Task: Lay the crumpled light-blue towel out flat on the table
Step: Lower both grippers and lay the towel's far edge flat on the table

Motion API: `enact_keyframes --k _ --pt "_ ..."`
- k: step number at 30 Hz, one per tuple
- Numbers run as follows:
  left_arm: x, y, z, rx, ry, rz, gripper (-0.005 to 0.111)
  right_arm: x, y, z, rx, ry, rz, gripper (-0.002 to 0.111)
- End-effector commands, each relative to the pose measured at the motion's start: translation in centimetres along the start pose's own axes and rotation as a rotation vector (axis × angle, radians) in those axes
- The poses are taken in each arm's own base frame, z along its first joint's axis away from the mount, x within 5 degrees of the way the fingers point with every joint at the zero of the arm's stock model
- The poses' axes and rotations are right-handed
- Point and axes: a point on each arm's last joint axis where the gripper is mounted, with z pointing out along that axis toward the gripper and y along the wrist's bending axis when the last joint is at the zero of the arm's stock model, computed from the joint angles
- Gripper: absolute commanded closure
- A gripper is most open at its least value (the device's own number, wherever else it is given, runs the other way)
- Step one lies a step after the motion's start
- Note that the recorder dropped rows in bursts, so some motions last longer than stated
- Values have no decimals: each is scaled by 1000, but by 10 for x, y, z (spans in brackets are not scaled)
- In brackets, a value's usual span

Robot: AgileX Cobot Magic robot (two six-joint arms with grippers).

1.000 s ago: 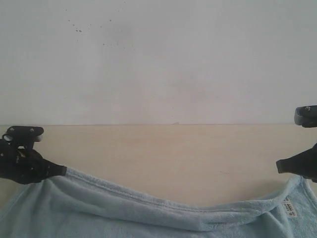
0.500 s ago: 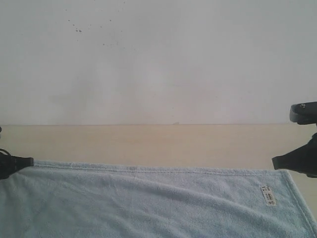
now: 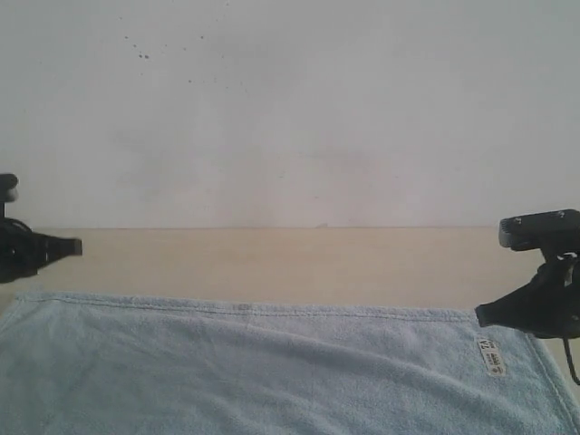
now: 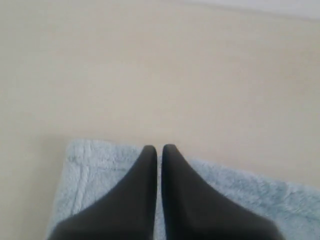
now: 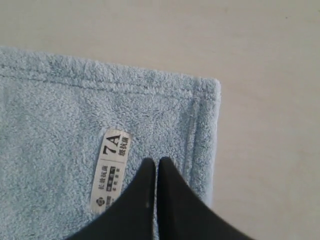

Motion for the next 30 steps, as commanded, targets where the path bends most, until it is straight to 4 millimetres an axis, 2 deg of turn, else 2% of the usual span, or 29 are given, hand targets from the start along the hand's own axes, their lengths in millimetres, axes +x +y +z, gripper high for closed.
enact_keyframes --k 1,6,10,18,25,28,30 --pt "-22 -6 -31 21 -44 -11 103 2 0 21 -4 32 -33 107" --pt "-36 -8 -56 35 -63 -10 103 -5 0 44 -5 50 -33 107" --pt "-36 -8 -64 40 -48 -10 103 -9 0 58 -2 72 -33 107" --pt "-30 -8 -64 45 12 -8 103 -9 1 85 -4 104 -34 107" --pt "-28 -9 -64 47 33 -8 103 -23 0 106 0 89 -33 107" --pt "-28 -9 -64 47 33 -4 103 -32 -8 108 16 89 5 107" --pt "-28 -9 -64 46 33 3 103 -32 -21 107 39 100 84 107"
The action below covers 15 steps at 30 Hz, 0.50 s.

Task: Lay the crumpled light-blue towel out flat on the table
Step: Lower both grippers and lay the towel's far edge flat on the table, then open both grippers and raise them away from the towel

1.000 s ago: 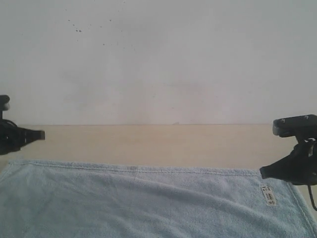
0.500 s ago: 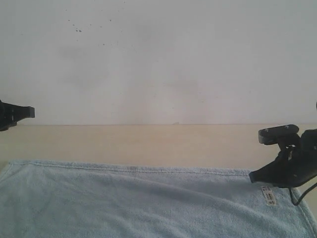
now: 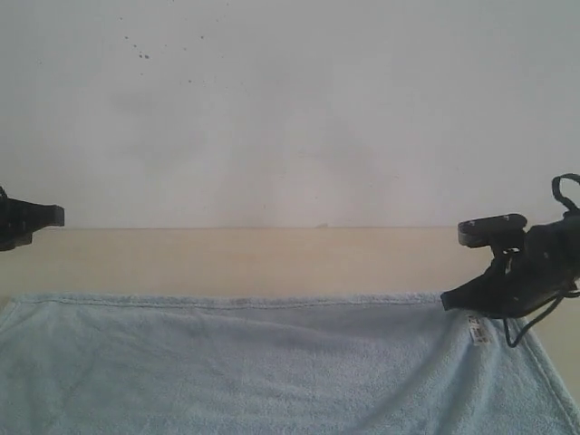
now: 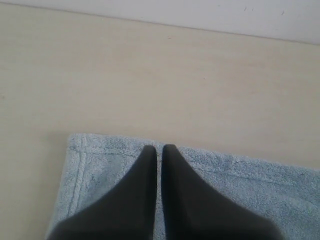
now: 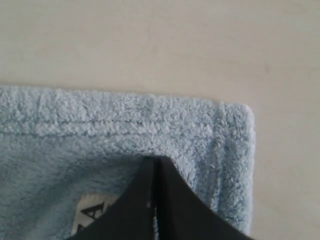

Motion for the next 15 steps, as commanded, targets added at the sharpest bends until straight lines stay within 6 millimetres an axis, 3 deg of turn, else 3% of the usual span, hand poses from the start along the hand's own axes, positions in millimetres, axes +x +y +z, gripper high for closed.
enact_keyframes --k 1,5,8,15 --pt "0 -2 -3 4 -5 7 103 8 -29 7 48 83 142 107" --pt "0 -2 -1 3 -6 8 103 22 -62 5 99 173 225 107" --pt "5 -1 7 1 17 7 103 28 -72 0 112 233 198 107" --pt "11 0 14 0 40 -4 103 -10 -70 -46 116 66 130 107"
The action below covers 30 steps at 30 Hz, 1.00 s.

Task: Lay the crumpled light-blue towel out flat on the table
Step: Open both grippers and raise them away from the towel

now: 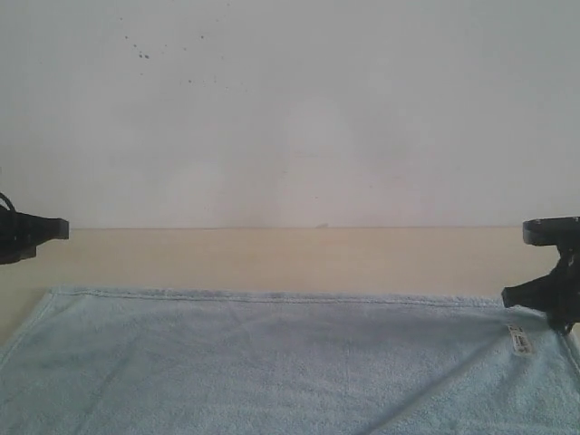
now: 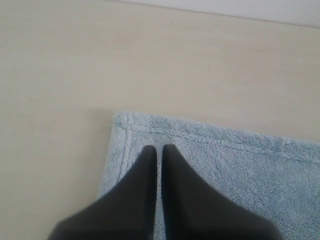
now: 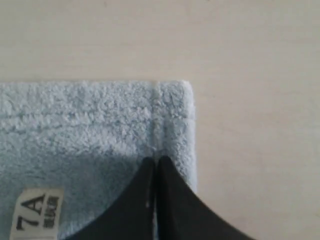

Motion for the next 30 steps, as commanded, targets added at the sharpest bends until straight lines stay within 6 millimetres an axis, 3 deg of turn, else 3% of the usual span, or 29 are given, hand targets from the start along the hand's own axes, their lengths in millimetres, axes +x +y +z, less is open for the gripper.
enact_keyframes --k 1,4,7,11,16,23,26,30 --pt "2 -2 1 4 0 -3 103 -18 -2 -40 8 -101 -20 107" --pt "2 -2 0 5 9 -5 103 -23 -5 -61 13 -124 -26 107" --pt "4 -2 -4 5 7 -11 103 -16 -2 -75 -6 -33 -17 107" --pt "13 -1 -14 4 -15 -56 103 12 6 -87 -44 -23 -29 107" --pt "31 2 -34 -4 -36 -97 103 64 12 -97 -87 -112 72 107" --pt "51 3 -63 -1 -42 -141 103 128 14 -102 -90 -20 93 107" --pt "56 -2 -79 18 -67 -140 103 139 14 -116 -101 -115 202 107" --pt "60 -16 -110 73 -123 -103 103 141 14 -146 -114 -246 205 107"
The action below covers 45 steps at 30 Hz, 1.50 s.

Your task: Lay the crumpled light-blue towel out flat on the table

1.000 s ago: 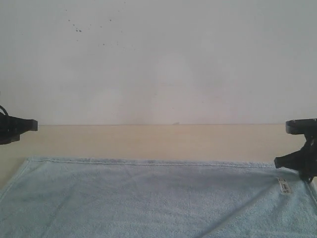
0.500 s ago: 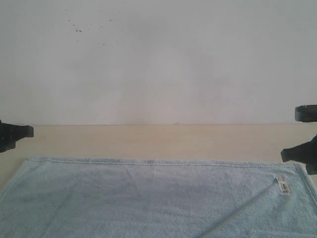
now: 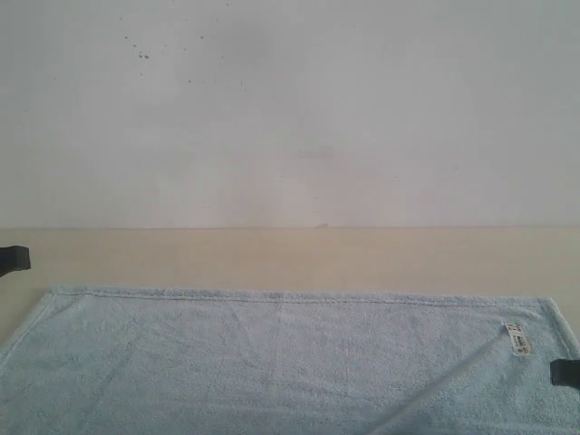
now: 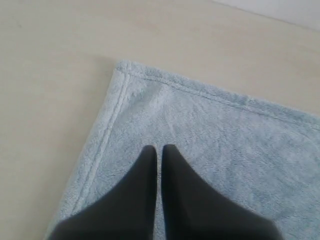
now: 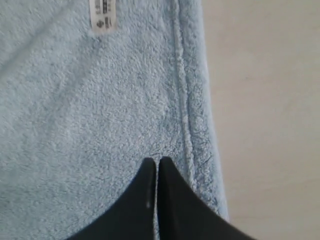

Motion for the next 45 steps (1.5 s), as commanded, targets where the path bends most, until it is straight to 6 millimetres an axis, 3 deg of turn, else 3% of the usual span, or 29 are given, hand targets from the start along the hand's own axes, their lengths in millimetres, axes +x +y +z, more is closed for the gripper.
enact_keyframes --k 1,6,10,17,21,28,33,45 --pt "3 -14 -32 65 -60 15 103 -5 5 -35 -35 -171 15 107" --pt "14 -21 -73 129 -85 68 103 -8 21 -74 -110 -297 -25 107" --pt "34 -15 -95 142 -115 69 103 -5 39 -105 -201 -402 -92 107" --pt "65 -5 -140 195 -236 57 103 10 60 -162 -380 -614 -256 107" --pt "78 -1 -162 228 -329 62 103 22 63 -182 -457 -689 -317 107" --pt "95 3 -184 284 -424 41 103 63 55 -171 -529 -661 -348 107" --pt "100 3 -189 297 -414 50 103 86 44 -160 -559 -648 -289 107" --pt "101 3 -189 298 -411 51 103 93 39 -162 -594 -644 -209 107"
